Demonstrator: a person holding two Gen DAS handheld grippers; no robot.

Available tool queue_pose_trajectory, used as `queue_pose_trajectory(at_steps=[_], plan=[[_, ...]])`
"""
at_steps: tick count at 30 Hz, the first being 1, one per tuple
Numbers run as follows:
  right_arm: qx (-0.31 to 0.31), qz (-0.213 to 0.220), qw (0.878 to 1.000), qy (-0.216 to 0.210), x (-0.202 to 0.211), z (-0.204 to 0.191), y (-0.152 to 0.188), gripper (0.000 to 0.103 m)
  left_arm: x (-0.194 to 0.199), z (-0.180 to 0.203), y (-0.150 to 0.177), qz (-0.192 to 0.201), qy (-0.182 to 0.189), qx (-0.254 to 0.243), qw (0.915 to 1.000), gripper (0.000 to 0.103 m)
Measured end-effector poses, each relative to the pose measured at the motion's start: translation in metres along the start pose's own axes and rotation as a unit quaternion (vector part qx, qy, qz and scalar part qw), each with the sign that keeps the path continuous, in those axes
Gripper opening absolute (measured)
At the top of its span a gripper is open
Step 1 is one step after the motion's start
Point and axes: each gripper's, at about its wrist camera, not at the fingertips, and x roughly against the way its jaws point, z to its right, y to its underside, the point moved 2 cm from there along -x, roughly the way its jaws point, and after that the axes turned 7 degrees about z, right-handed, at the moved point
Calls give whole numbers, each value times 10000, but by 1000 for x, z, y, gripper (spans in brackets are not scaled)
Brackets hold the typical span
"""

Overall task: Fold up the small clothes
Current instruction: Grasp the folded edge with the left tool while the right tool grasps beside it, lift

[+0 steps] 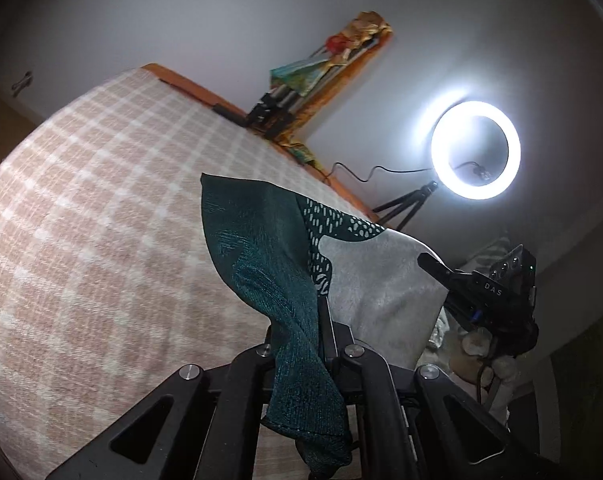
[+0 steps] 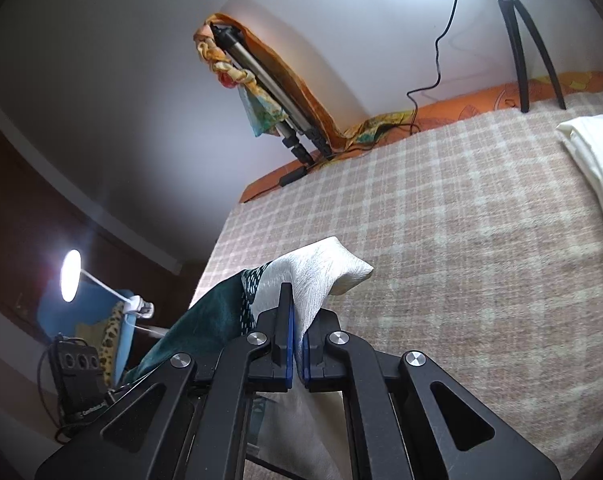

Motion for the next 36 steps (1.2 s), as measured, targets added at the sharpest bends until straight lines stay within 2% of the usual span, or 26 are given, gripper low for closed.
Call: queue_pose_trajectory(at_steps=[5, 11, 18, 26, 36], plan=[[25, 204, 9998, 67, 28, 8, -16, 2, -17, 33, 6, -109, 148, -274, 9995, 1], [177, 379, 9986, 317, 65, 31, -36, 2, -60, 67, 12, -285, 317, -378, 9984, 1], [174, 557, 9956, 727, 102, 81, -64, 2, -120, 125, 19, -463, 497, -739, 9950, 1], [195, 851, 9892, 1174, 149, 148, -115, 2, -207, 202, 23, -544, 731, -1188, 9887, 1], [214, 1122, 9797, 1645, 193, 227, -168, 2, -303, 285, 53, -635, 924, -1756, 9780, 1]])
